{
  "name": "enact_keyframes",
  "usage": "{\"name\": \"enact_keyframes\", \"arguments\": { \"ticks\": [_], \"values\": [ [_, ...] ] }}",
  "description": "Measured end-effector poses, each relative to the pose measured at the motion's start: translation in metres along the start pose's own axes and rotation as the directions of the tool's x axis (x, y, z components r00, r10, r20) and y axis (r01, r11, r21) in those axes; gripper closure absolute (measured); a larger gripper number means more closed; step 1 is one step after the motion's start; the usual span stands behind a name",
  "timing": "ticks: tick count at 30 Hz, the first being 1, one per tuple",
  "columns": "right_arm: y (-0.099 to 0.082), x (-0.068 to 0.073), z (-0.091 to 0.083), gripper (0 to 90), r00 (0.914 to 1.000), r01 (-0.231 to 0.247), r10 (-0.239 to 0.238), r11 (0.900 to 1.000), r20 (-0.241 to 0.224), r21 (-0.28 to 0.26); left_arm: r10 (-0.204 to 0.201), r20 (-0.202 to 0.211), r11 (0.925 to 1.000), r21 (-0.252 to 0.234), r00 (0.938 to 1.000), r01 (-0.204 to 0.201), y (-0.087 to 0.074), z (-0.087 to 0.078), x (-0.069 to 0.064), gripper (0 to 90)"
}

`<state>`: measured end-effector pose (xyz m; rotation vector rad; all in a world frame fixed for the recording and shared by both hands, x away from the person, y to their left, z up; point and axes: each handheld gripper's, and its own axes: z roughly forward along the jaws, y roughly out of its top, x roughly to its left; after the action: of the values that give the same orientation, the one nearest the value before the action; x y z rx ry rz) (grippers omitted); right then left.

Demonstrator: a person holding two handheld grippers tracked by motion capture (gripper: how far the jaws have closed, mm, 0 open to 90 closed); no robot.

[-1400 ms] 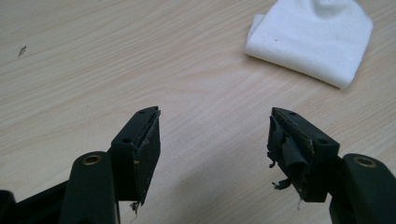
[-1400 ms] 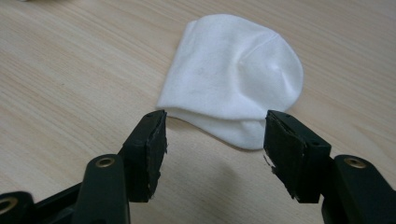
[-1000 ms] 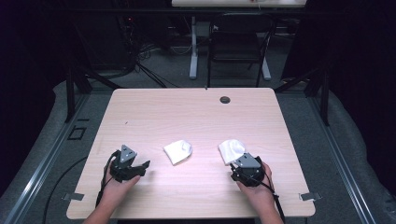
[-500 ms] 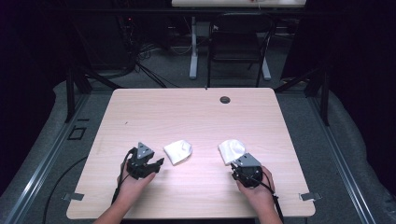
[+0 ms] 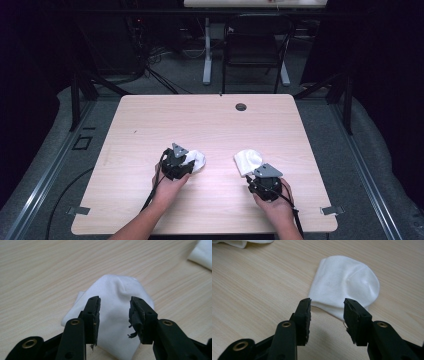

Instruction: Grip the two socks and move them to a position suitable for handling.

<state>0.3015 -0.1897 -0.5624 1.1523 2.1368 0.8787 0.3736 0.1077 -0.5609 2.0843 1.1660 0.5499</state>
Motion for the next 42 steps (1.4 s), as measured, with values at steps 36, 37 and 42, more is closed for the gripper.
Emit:
{"name": "enact_keyframes", "arguments": {
  "ticks": [36, 37, 42],
  "values": [
    [0.001, -0.001, -0.002, 55.4, 0.9998, -0.019, 0.018, 0.9993, -0.009, -0.033, 0.182, 0.214, 0.9813, 0.024, 0.9598, -0.191, 0.007, -0.004, -0.03, 63.5],
    [0.001, -0.001, -0.001, 55.3, 0.9996, -0.026, 0.025, 0.9988, -0.011, -0.042, 0.182, 0.214, 0.9813, 0.024, 0.9598, -0.191, 0.007, -0.004, -0.03, 65.4],
    [0.001, -0.003, -0.002, 55.2, 0.9994, -0.032, 0.031, 0.9985, -0.013, -0.044, 0.2, 0.226, 0.9734, 0.065, 0.9532, -0.22, 0.002, 0.004, -0.035, 84.0]
  ]
}}
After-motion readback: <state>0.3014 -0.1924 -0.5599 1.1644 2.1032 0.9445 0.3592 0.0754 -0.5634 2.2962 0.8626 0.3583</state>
